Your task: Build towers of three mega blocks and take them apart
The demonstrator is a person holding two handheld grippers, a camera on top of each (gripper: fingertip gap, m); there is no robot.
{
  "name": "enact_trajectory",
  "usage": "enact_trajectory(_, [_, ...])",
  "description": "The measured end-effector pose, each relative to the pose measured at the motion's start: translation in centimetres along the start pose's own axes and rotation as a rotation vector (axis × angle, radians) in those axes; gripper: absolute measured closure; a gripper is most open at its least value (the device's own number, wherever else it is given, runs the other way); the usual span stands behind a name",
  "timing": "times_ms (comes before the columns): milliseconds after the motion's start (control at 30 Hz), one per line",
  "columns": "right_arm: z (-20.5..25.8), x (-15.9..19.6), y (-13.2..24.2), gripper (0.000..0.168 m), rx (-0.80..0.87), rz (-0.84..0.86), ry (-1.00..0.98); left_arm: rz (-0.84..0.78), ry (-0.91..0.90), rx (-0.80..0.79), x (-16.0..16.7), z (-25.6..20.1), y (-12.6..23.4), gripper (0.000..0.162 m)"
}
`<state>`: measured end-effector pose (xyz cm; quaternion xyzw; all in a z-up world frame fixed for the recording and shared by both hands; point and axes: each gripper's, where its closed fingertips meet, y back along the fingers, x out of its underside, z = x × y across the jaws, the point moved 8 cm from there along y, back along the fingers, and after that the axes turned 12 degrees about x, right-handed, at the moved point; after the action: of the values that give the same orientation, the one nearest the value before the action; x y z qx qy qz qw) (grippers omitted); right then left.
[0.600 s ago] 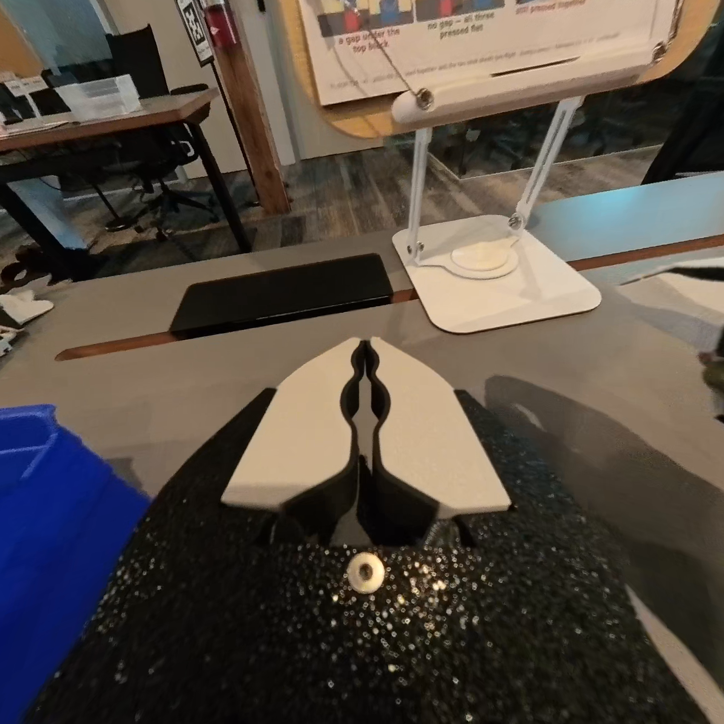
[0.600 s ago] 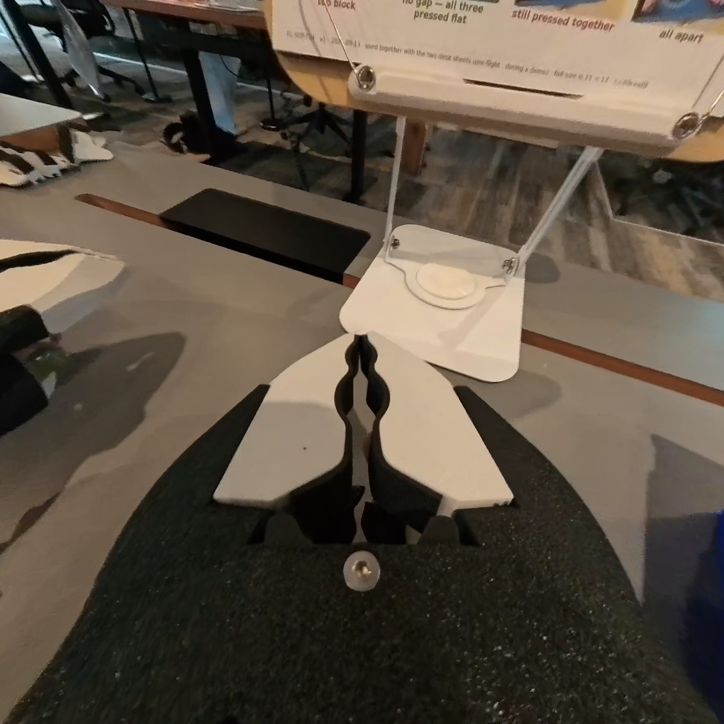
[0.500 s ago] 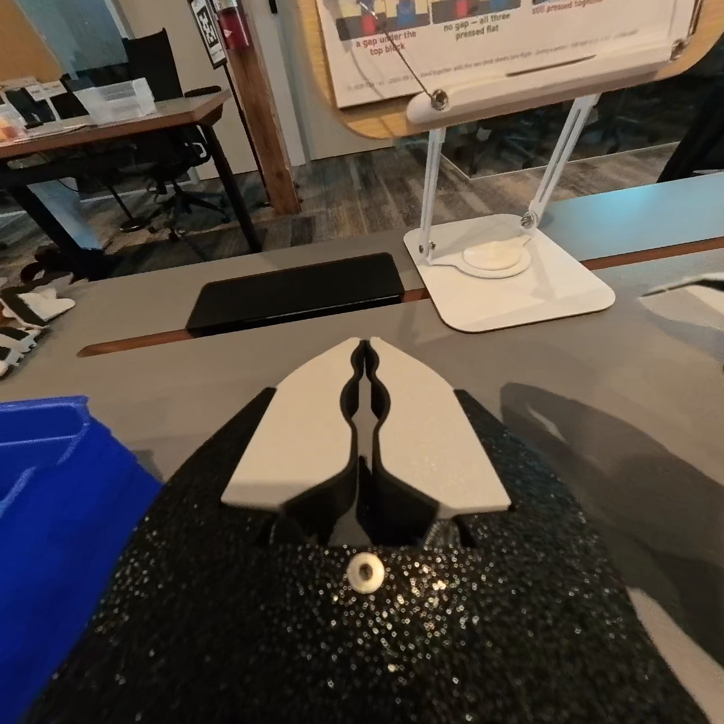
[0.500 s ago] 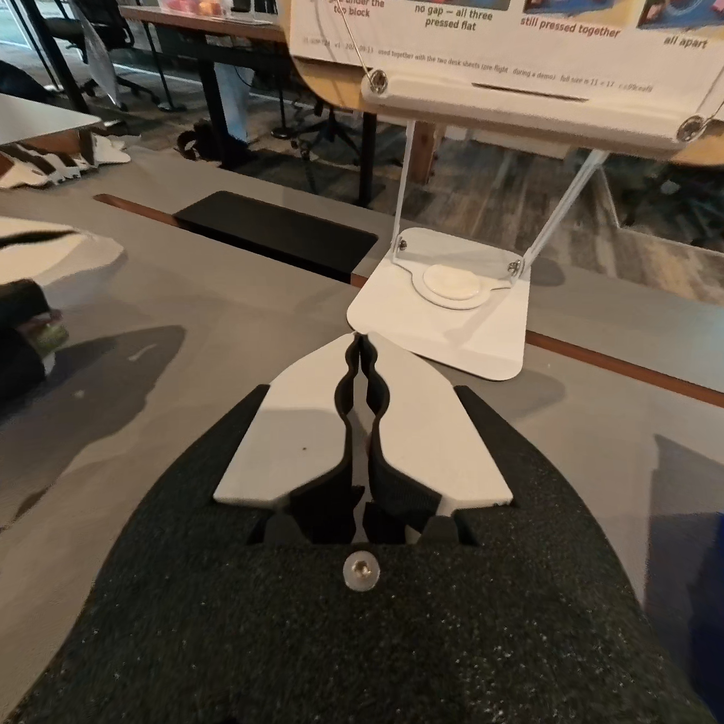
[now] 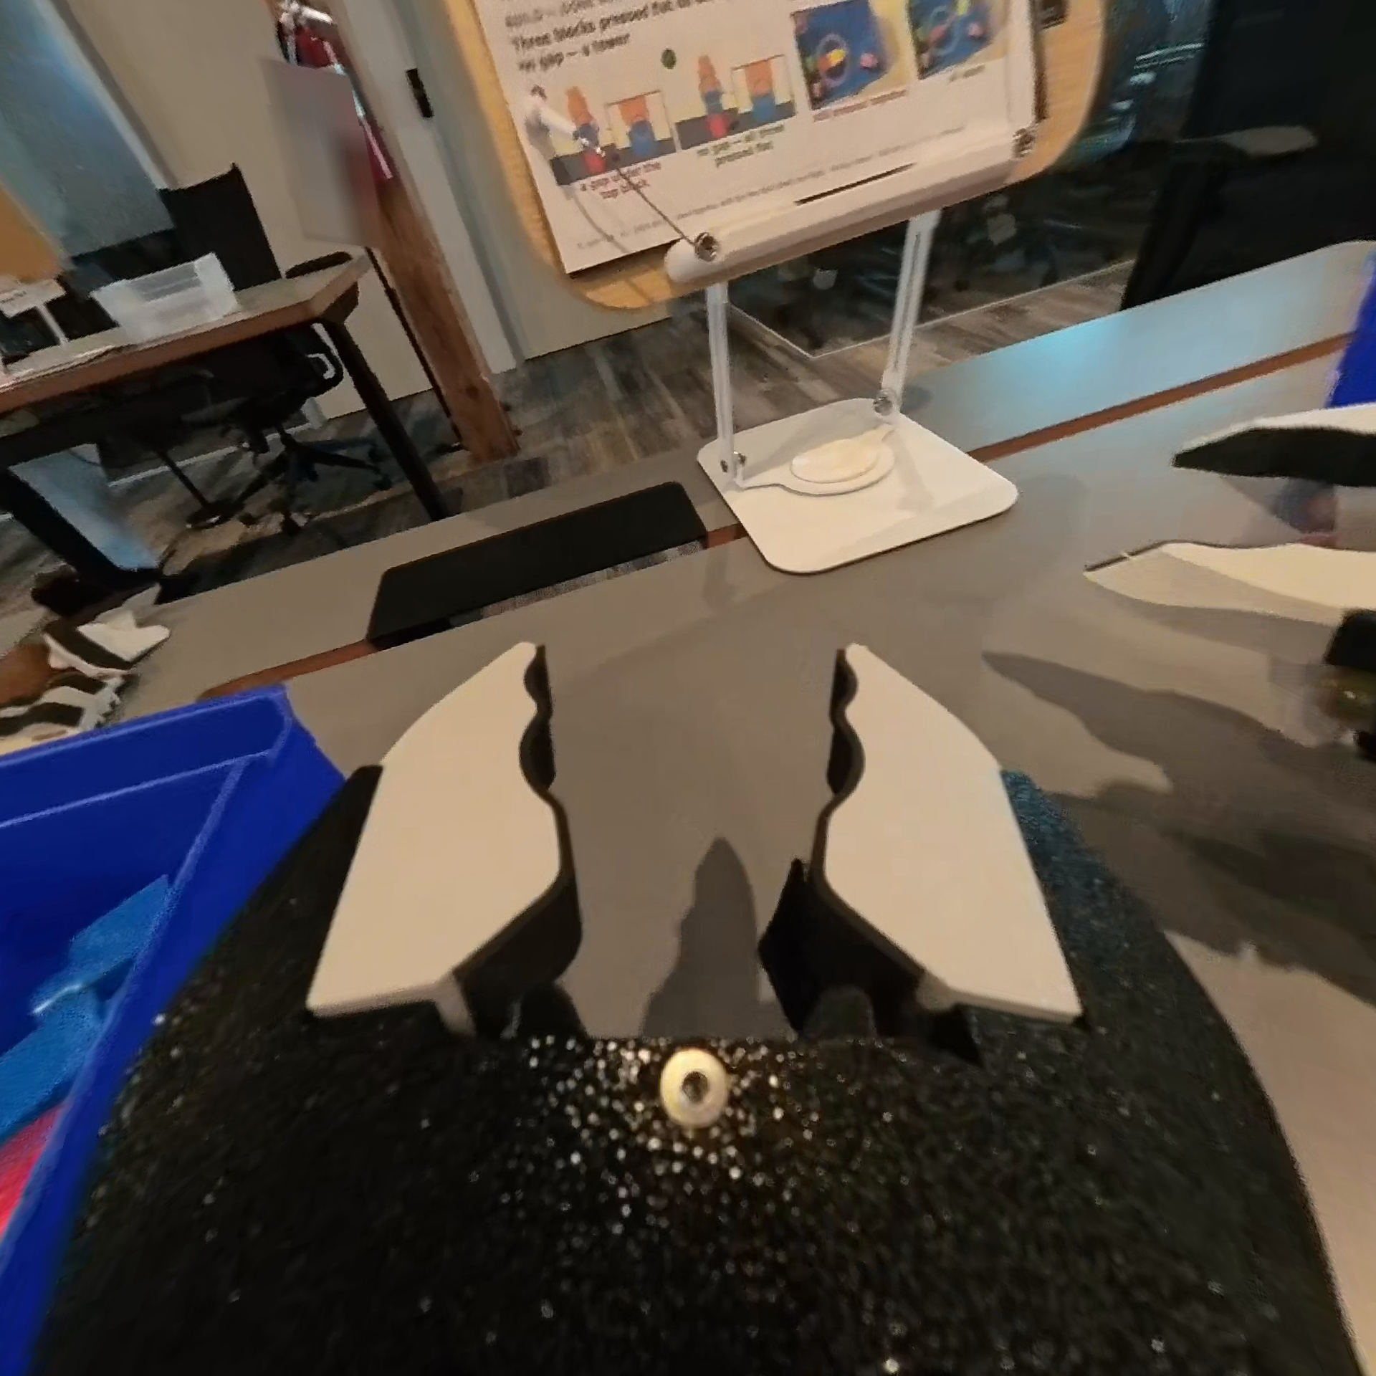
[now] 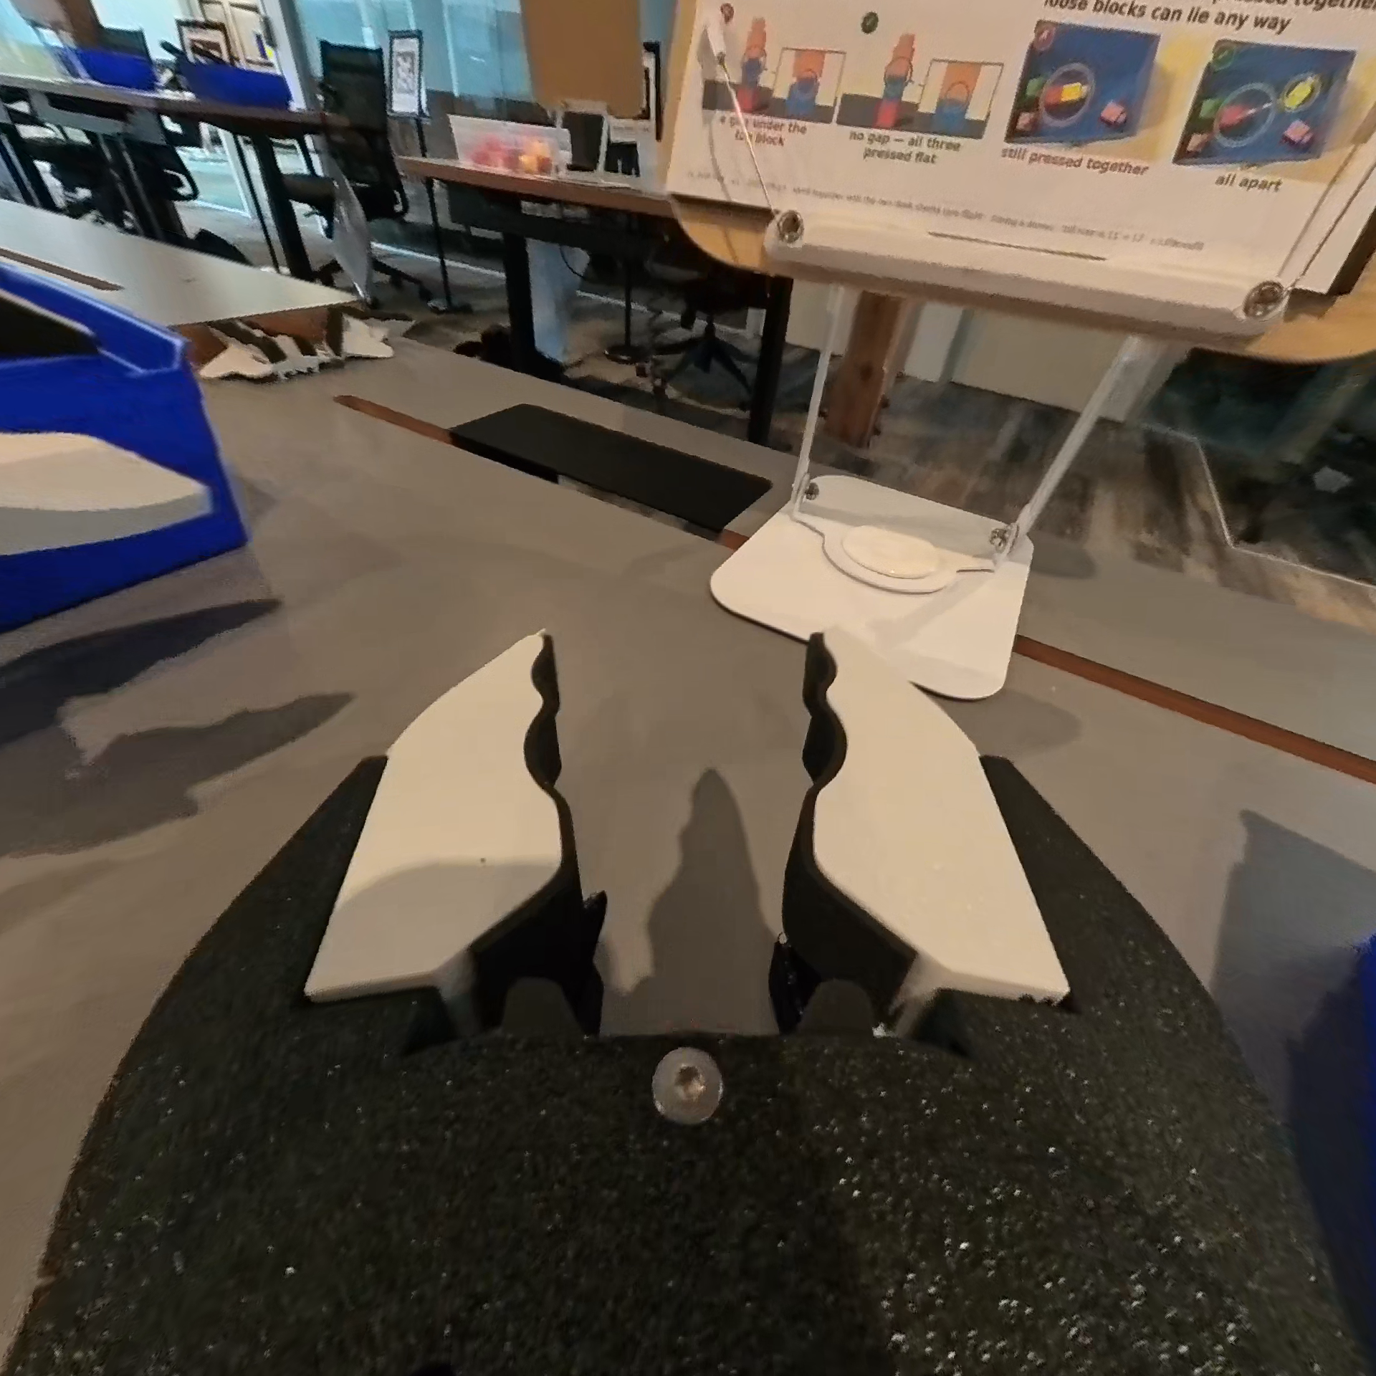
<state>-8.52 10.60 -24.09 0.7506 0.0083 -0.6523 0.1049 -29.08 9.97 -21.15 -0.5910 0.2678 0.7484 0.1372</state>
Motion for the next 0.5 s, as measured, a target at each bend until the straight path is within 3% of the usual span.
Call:
enact_trajectory(133, [0.2, 0.9, 1.3, 0.103, -0.017, -0.023, 0.018, -0.053, -0.045, 0.062, -0.2, -0.7, 4.5, 0.092])
enact_trajectory(300, [0.7, 2.0, 1.7, 0.102, -0.025, -0.015, 0.038, -0.075, 0.069, 0.095, -0.1, 0.7, 10.6, 0.090])
enact_trajectory(500, [1.3, 2.5, 1.6, 0.096, -0.005, -0.017, 0.067, 0.000, -0.135, -0.143, -0.1, 7.0, 17.1, 0.091])
